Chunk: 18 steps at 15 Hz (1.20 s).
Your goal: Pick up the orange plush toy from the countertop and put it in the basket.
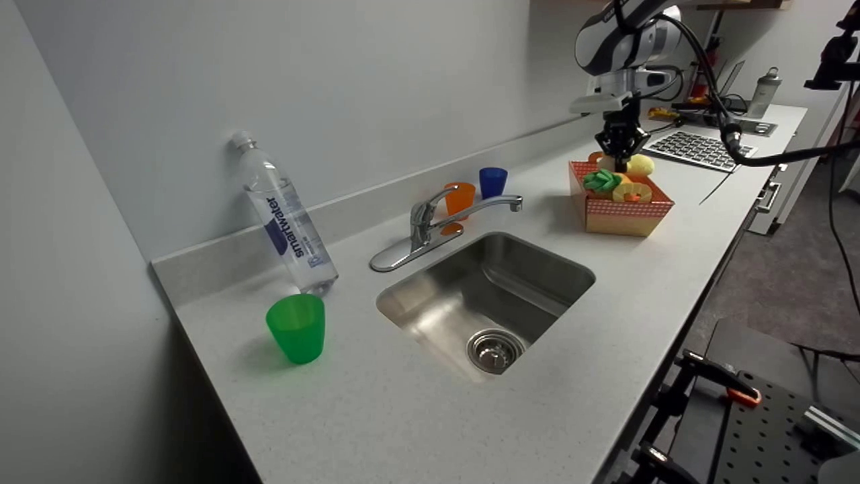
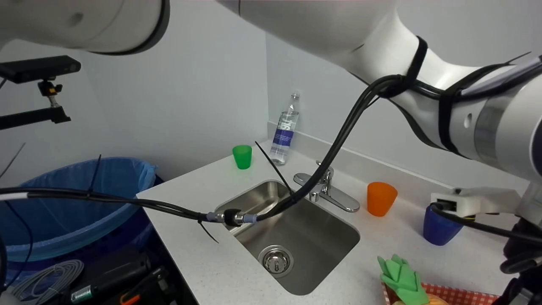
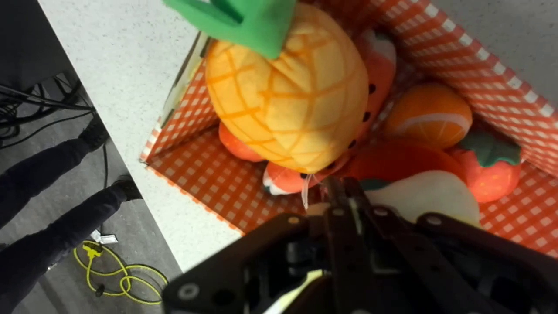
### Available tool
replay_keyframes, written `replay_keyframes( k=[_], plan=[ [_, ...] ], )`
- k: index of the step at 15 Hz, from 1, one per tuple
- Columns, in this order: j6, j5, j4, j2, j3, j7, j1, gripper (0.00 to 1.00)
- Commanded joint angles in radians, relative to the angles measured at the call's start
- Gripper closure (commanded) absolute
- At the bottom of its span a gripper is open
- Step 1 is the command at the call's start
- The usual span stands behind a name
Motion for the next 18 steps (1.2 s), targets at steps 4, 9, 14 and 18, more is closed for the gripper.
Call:
replay_keyframes(
  k=[4,9,14,18],
  plan=[
    [0.149,-0.113,-0.115,-0.065,0.036,-0.102,0.098,0.99],
    [0.207,-0.175,-0.173,-0.060,0.035,-0.138,0.152,0.99],
    [0.218,-0.182,-0.189,-0.070,0.038,-0.156,0.149,0.69],
    [0.222,-0.162,-0.193,-0.104,0.050,-0.183,0.146,0.41]
  ],
)
